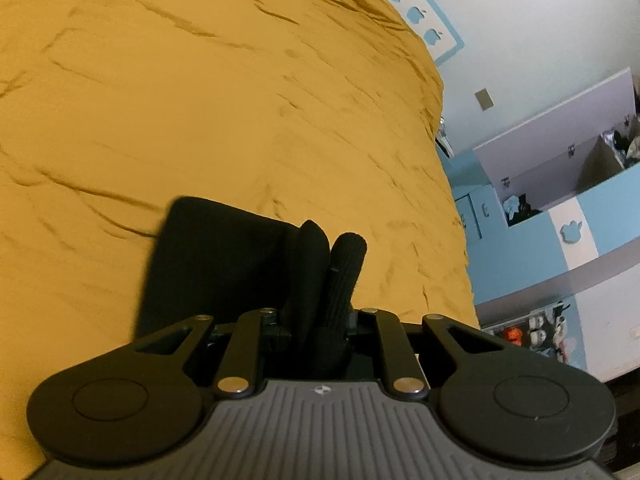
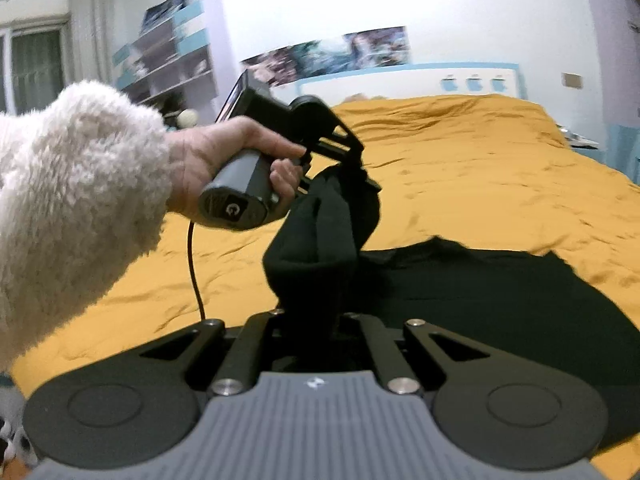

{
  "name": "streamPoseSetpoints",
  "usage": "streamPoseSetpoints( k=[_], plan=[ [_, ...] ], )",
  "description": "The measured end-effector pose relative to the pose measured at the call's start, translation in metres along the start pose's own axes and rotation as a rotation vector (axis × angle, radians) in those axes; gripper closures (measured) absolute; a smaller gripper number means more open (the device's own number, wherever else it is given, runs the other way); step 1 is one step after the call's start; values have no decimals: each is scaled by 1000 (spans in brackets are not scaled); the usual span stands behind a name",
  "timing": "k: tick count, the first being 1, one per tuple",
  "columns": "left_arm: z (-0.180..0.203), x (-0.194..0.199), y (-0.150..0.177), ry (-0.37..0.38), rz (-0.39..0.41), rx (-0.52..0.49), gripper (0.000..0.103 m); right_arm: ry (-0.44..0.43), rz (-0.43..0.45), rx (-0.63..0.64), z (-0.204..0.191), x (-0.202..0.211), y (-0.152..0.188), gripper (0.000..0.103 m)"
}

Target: Fold small clothes

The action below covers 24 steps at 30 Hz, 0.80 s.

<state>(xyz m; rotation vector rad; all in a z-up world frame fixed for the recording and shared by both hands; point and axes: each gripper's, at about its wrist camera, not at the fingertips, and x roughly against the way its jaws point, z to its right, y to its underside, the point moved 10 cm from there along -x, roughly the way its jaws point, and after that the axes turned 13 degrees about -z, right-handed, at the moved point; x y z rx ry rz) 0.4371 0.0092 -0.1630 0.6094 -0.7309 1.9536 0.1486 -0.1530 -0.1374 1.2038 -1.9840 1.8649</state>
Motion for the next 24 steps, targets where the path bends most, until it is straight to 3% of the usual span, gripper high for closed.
streamPoseSetpoints(
  k=[11, 20, 24],
  plan=[
    [56, -100, 28, -101, -65, -99, 85, 46, 22, -252, 123, 8, 20, 103],
    [89, -135, 49, -103, -97, -161, 85, 143, 6, -389, 190, 12, 52, 103],
    [99, -153, 58, -139, -109, -187, 85, 127, 3, -461, 211, 14, 63, 103]
  ],
)
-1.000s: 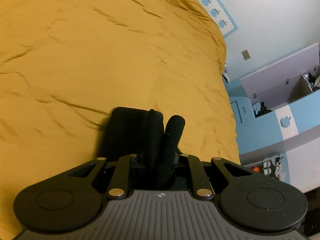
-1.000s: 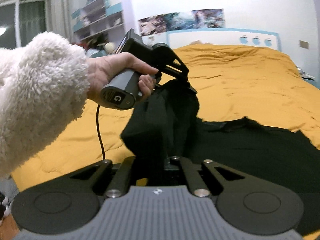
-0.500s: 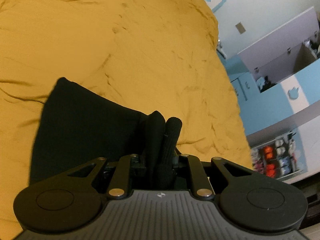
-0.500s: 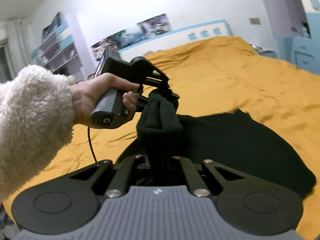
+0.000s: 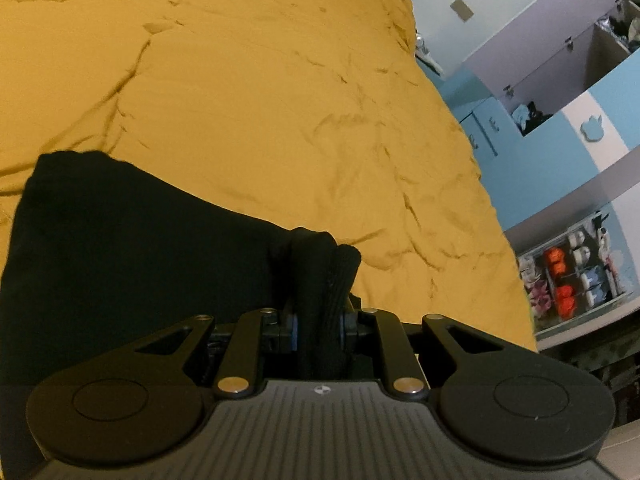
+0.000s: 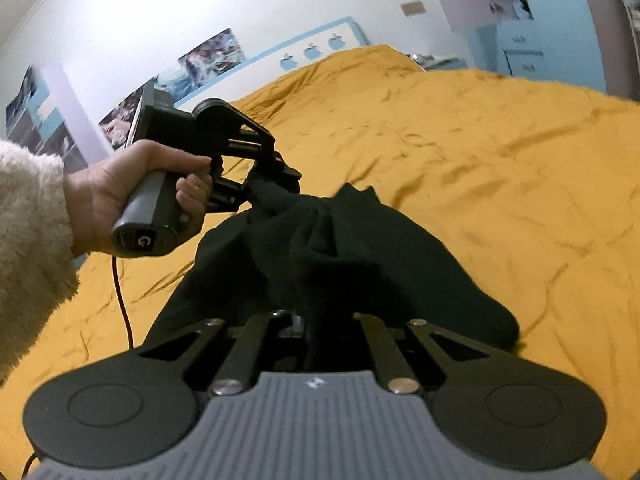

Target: Fold small clothes

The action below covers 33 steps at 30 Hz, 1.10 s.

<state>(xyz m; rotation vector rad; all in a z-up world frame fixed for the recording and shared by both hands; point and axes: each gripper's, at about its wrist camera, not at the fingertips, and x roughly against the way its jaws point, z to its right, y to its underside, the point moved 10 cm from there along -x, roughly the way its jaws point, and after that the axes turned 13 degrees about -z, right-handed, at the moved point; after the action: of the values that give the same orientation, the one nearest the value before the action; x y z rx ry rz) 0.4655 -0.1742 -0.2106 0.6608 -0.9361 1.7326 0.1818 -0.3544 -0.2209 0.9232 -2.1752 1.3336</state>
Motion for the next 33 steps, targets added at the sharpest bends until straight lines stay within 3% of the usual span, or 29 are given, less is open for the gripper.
streamPoseSetpoints(
  k=[11, 24, 26, 30, 33],
  plan=[
    [18, -10, 1, 15, -14, -18, 85, 2, 64, -76, 17, 23, -2, 103],
    [15, -46, 10, -59, -65, -23, 85, 13, 22, -153, 43, 15, 11, 103],
    [17, -49, 9, -72, -69, -30, 82, 12, 18, -160, 45, 13, 13, 103],
    [23, -55, 5, -64, -66, -23, 60, 10, 9, -178, 51, 11, 15, 101],
    [27, -53, -6, -74, -57, 3, 58, 21, 11, -168, 52, 14, 18, 95]
  ],
)
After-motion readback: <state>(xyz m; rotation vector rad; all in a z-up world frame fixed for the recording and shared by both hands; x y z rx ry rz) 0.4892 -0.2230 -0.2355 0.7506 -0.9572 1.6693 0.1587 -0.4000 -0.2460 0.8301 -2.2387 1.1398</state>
